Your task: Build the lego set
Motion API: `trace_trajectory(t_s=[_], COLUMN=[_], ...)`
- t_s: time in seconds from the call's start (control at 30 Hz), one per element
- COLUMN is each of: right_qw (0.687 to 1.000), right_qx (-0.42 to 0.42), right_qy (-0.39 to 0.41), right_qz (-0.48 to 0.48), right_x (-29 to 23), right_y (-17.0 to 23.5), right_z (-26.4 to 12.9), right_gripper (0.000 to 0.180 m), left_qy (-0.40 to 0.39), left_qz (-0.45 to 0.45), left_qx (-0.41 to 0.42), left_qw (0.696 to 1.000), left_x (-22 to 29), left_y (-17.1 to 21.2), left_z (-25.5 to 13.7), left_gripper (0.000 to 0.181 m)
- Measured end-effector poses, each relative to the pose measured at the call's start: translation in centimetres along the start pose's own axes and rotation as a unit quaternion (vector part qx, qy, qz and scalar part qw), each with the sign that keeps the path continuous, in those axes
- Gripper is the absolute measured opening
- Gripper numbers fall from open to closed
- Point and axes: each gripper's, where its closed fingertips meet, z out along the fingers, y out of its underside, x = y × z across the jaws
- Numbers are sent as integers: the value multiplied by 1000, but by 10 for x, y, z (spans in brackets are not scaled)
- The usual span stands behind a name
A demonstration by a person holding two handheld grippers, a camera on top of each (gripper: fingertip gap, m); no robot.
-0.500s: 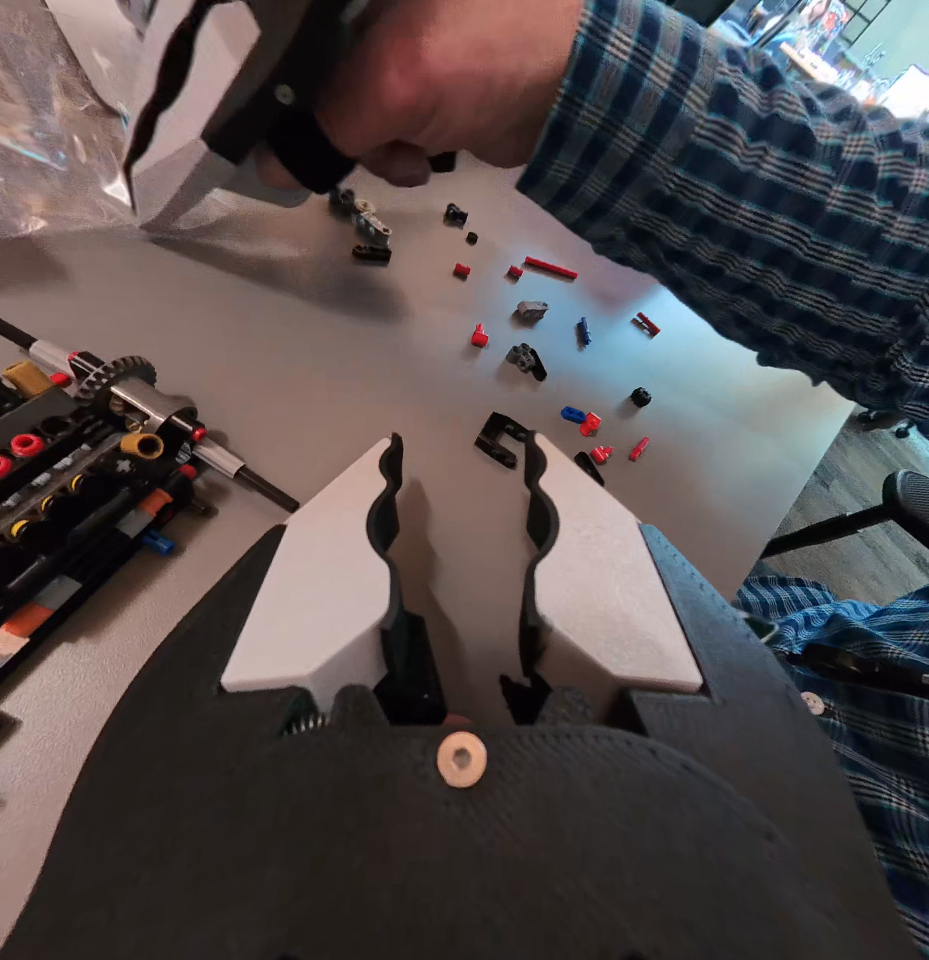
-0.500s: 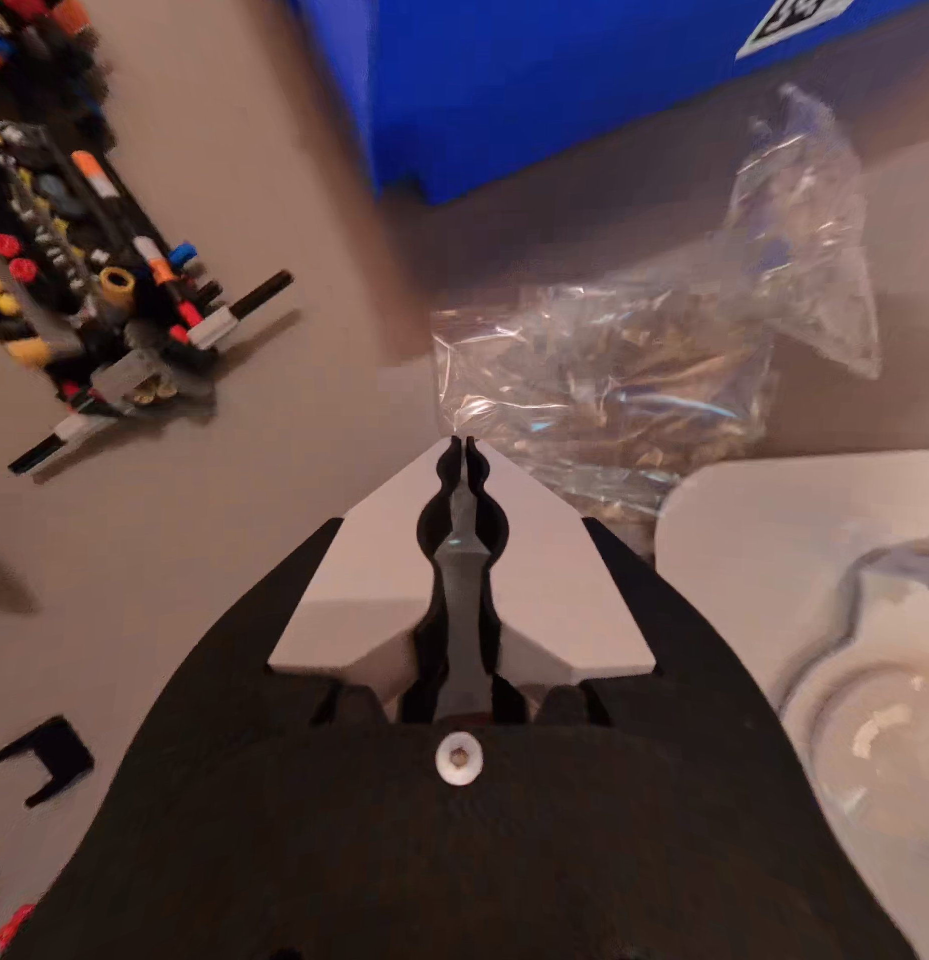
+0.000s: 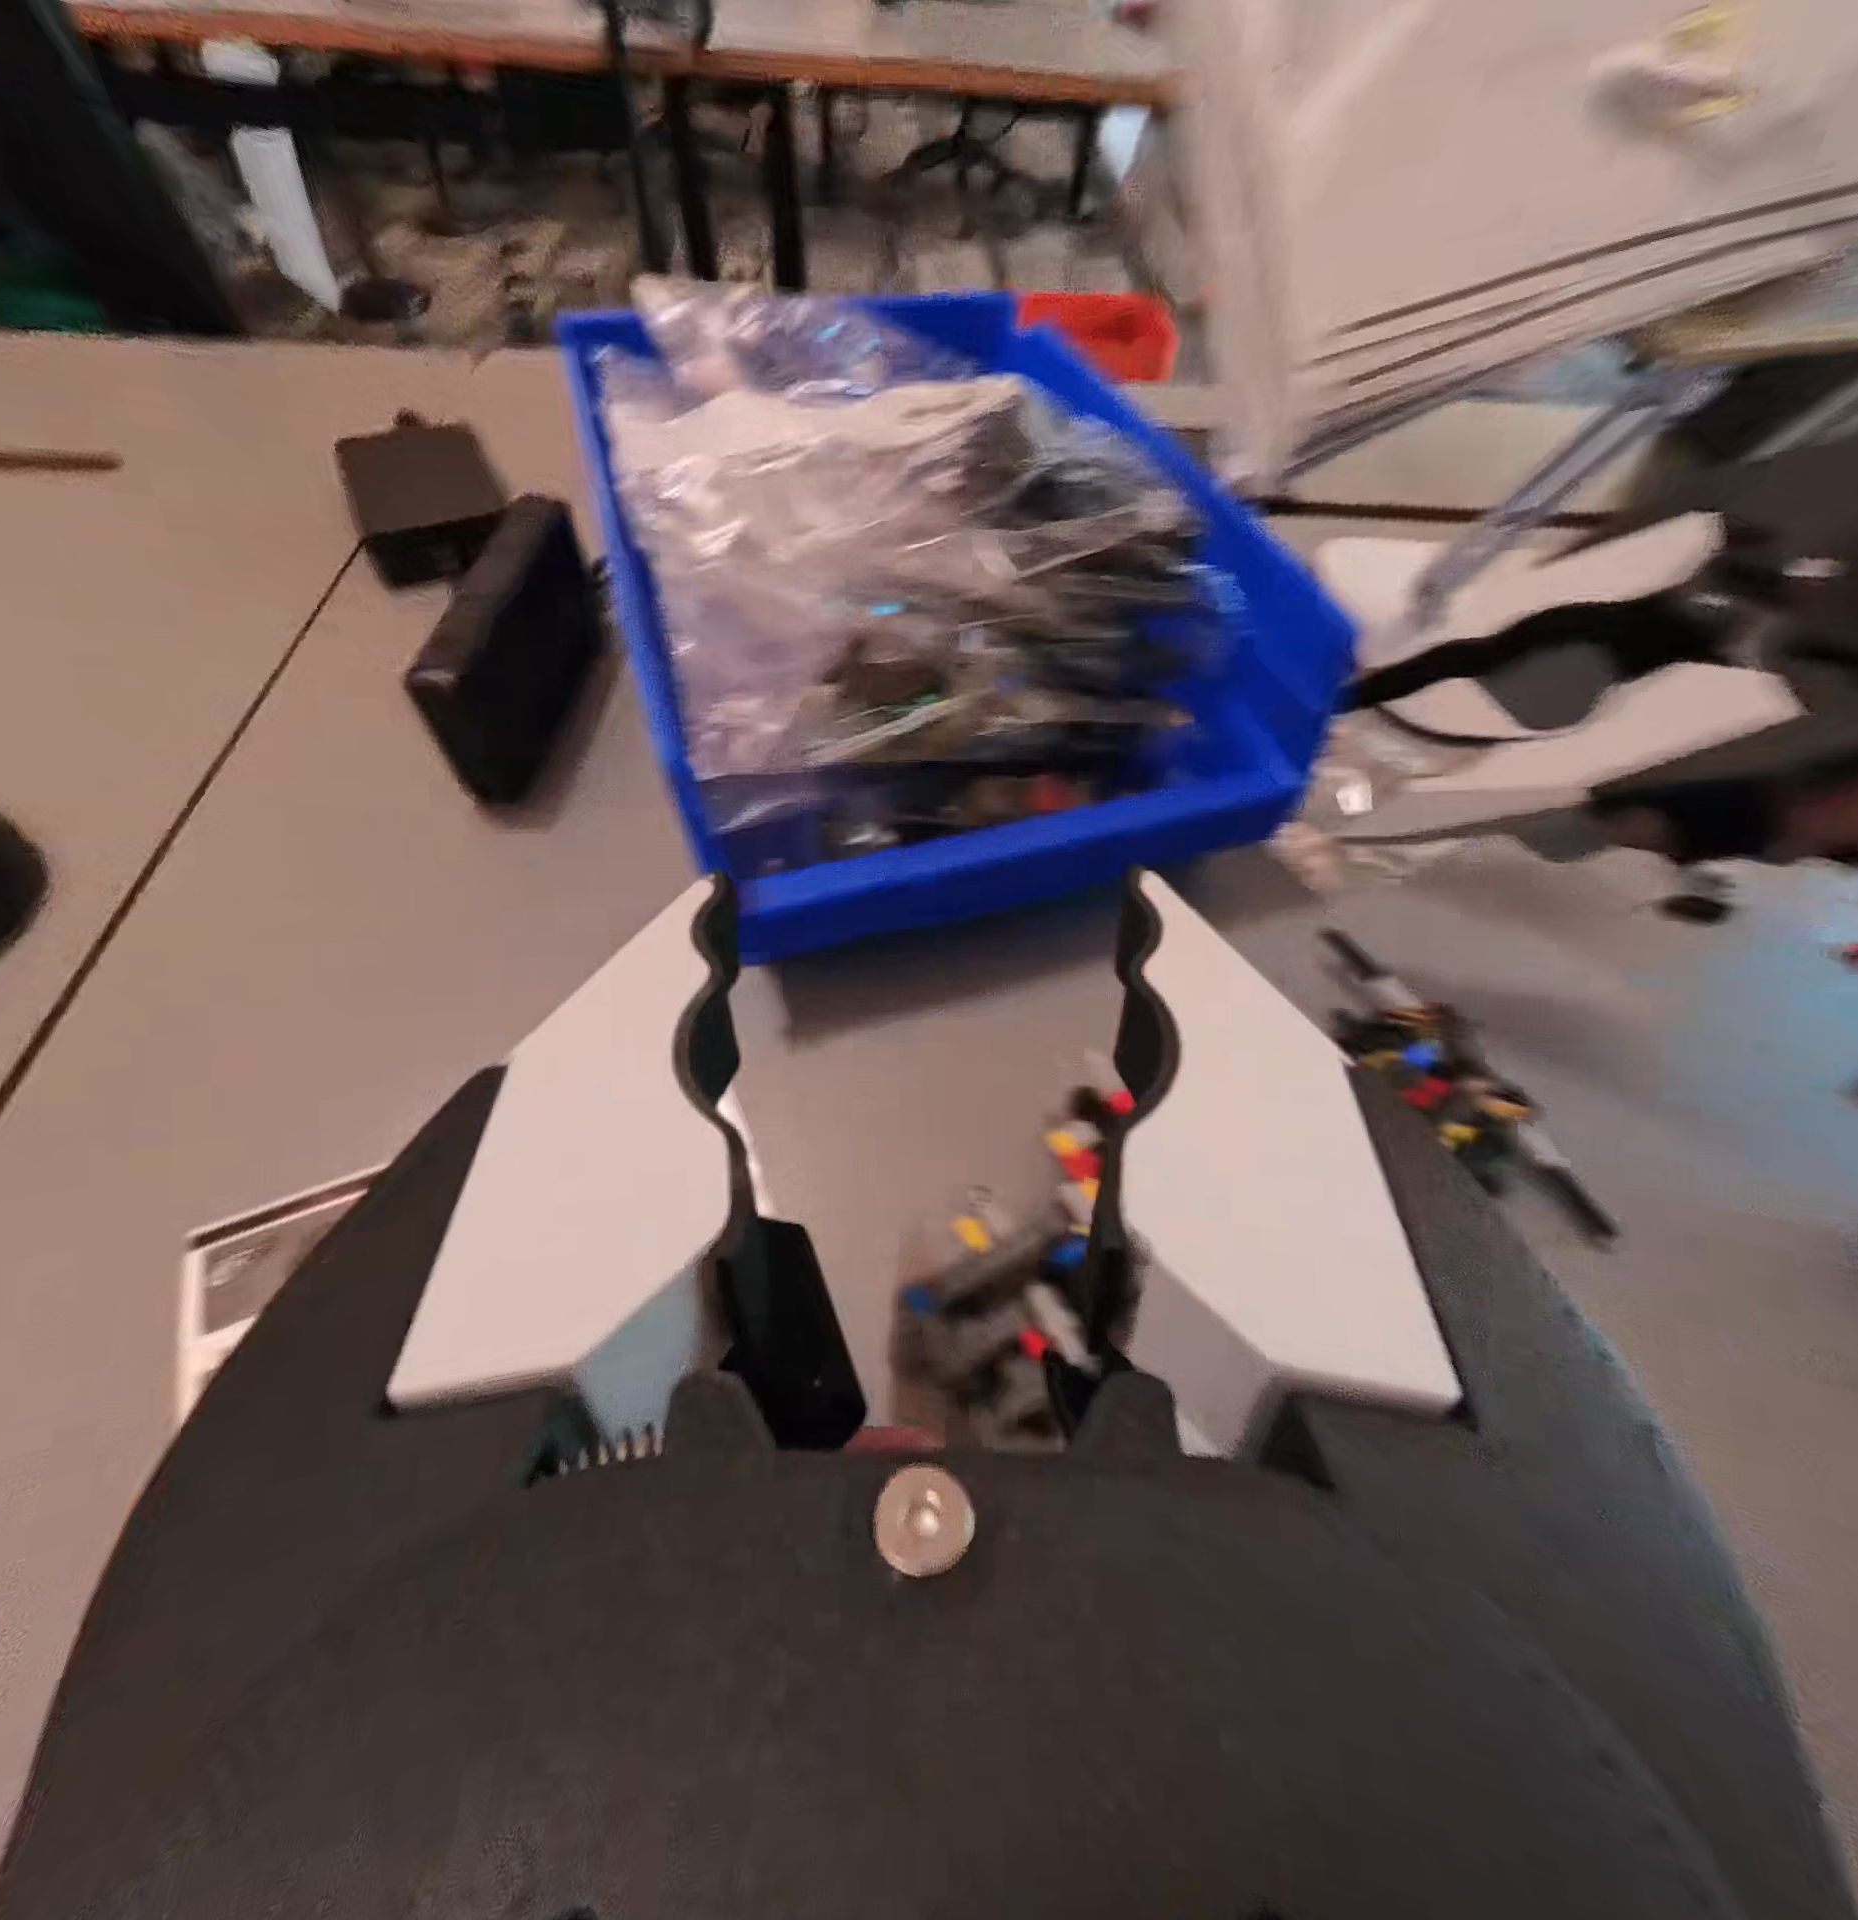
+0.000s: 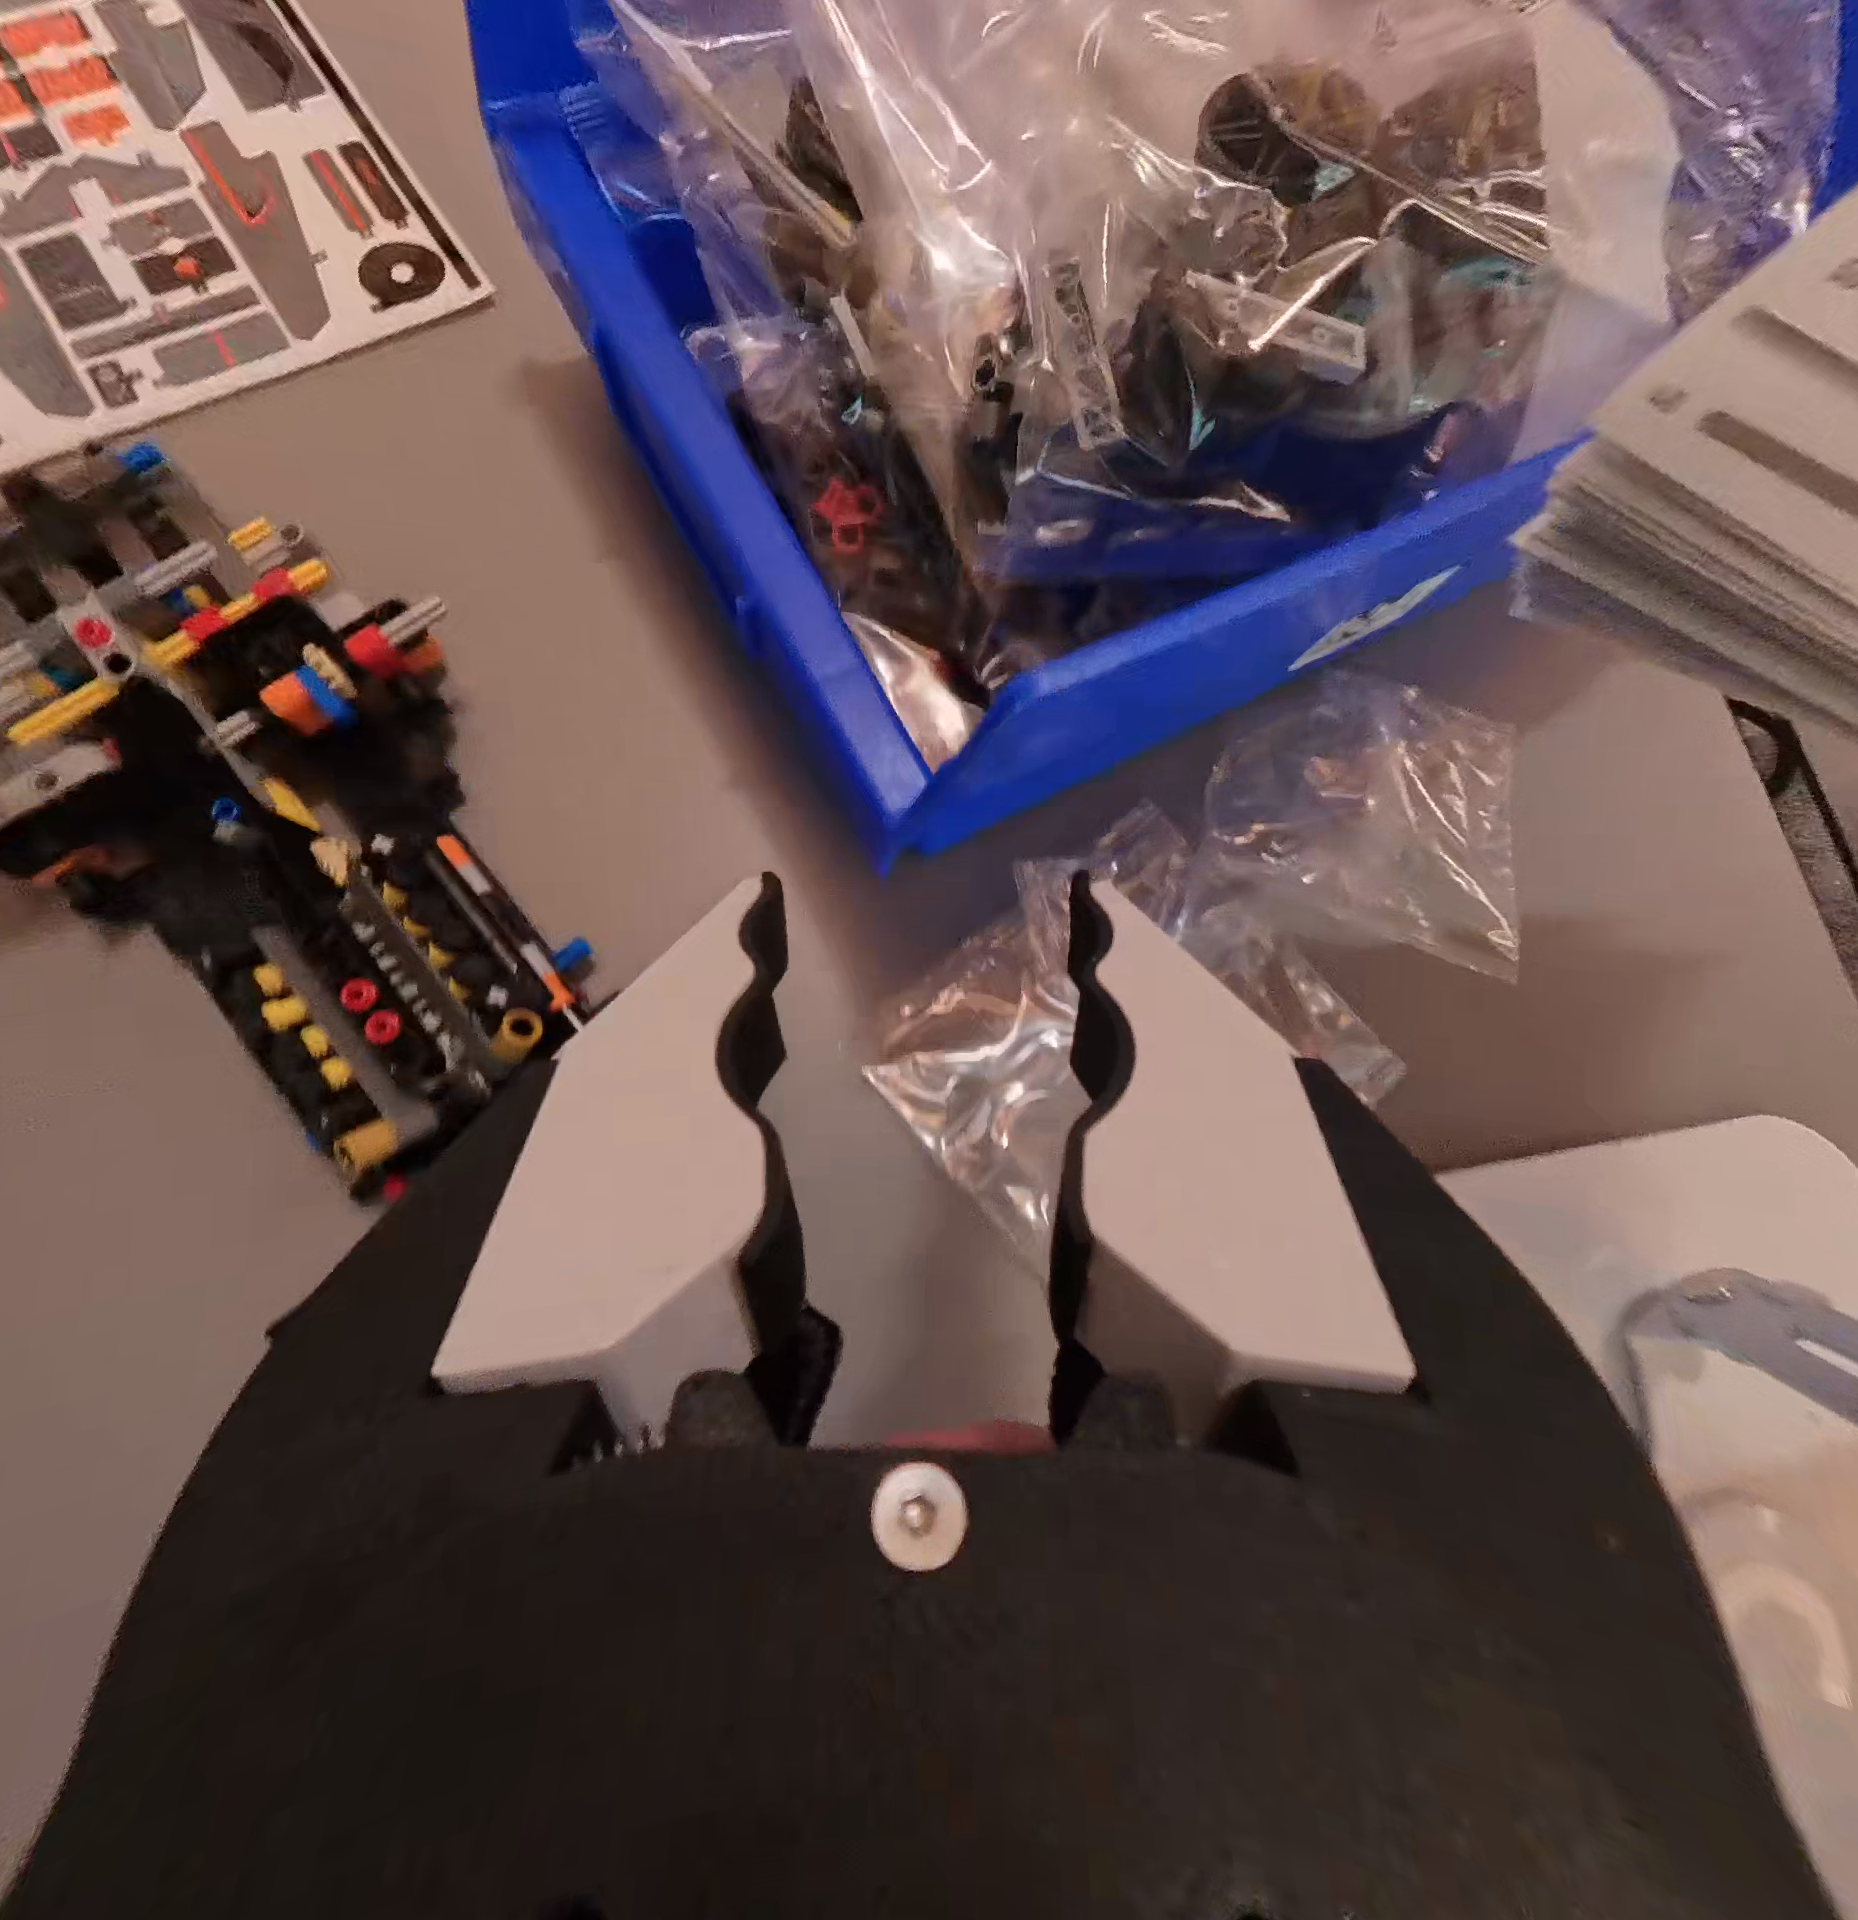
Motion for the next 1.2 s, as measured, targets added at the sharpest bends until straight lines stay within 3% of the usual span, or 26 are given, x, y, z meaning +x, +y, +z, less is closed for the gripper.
trace_trajectory(t_s=[0.13, 0.27, 0.53, 1.2], right_qw=[1000, 1000, 999, 997], right_qx=[-12, -18, -21, -21], right_qy=[-6, -7, 22, 21], right_qz=[16, 13, 11, 71], right_x=[-4, -8, -7, 12], right_y=[-1, -4, -12, -80], right_z=[21, 32, 38, 14], right_gripper=[59, 58, 35, 34], left_qy=[-22, 59, 13, 49], left_qz=[-9, -28, -8, 17], left_qx=[-76, -126, -113, -167], left_qw=[997, 990, 993, 985], left_x=[-54, -47, -77, -103], left_y=[21, 40, 34, -41], left_z=[52, 90, 106, 122], left_gripper=[77, 45, 3, 1])
